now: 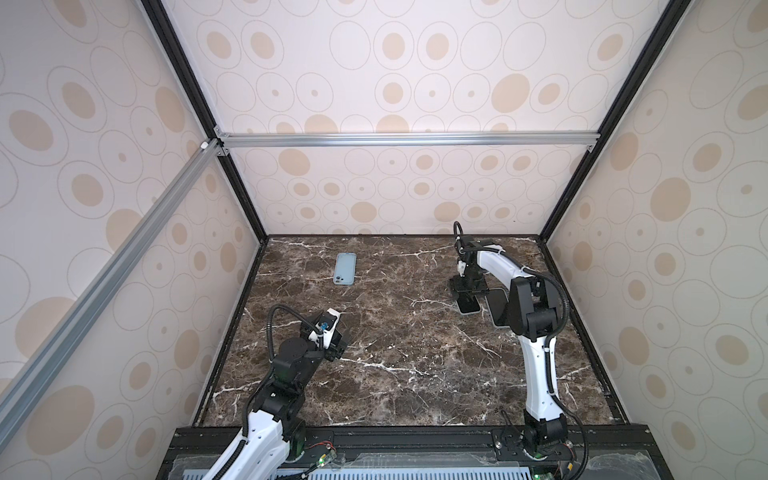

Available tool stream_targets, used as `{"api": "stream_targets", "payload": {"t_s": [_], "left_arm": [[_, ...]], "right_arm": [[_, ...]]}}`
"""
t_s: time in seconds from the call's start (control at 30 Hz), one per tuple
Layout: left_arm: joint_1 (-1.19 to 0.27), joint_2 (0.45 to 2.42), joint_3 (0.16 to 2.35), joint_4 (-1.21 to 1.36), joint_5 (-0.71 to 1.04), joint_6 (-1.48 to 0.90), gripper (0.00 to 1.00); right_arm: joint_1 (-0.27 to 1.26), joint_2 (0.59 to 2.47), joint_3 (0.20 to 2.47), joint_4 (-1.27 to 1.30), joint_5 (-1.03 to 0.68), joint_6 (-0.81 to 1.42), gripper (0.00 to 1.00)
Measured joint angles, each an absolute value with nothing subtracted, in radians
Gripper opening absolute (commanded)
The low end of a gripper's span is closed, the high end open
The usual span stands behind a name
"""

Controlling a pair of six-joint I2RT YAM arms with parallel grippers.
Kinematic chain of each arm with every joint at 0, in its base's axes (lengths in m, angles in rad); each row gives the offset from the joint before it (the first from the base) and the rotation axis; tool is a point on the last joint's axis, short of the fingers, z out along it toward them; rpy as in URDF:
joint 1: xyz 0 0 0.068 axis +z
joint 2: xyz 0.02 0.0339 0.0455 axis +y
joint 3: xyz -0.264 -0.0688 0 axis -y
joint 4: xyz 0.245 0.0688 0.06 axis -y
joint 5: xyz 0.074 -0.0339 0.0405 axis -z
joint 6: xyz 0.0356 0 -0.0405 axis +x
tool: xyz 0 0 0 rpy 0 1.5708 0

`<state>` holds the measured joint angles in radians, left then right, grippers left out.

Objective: Put the phone into the phone case

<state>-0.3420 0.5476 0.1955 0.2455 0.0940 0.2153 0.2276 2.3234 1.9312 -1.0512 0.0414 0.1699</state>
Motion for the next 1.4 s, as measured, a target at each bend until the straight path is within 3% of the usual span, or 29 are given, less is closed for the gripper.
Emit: {"api": "stream_targets", "payload": {"t_s": [0.4,0.43,0.8,1.2,1.4], "left_arm": [[-0.342,0.544,0.196,0.245,0.087,0.215,0.84],[-0.342,0.545,0.196,0.245,0.087,0.215,0.83],[-0.342,0.585,0.214,0.223,0.054,0.214,0.83],[-0.342,0.773,0.488,0.143,-0.039,0.143,0.83],[-0.342,0.962,0.679,0.072,-0.103,0.018,0.84]], "right_arm": [[0.211,2.306,1.899,-1.031,0.051,0.168,0.94],[0.210,2.303,1.893,-1.027,0.052,0.168,0.99],[0.209,2.204,1.855,-1.011,0.057,0.164,1.00],[0.227,1.950,1.803,-0.976,0.058,0.148,1.00],[0.331,1.850,1.740,-0.923,0.060,0.109,0.98]]}}
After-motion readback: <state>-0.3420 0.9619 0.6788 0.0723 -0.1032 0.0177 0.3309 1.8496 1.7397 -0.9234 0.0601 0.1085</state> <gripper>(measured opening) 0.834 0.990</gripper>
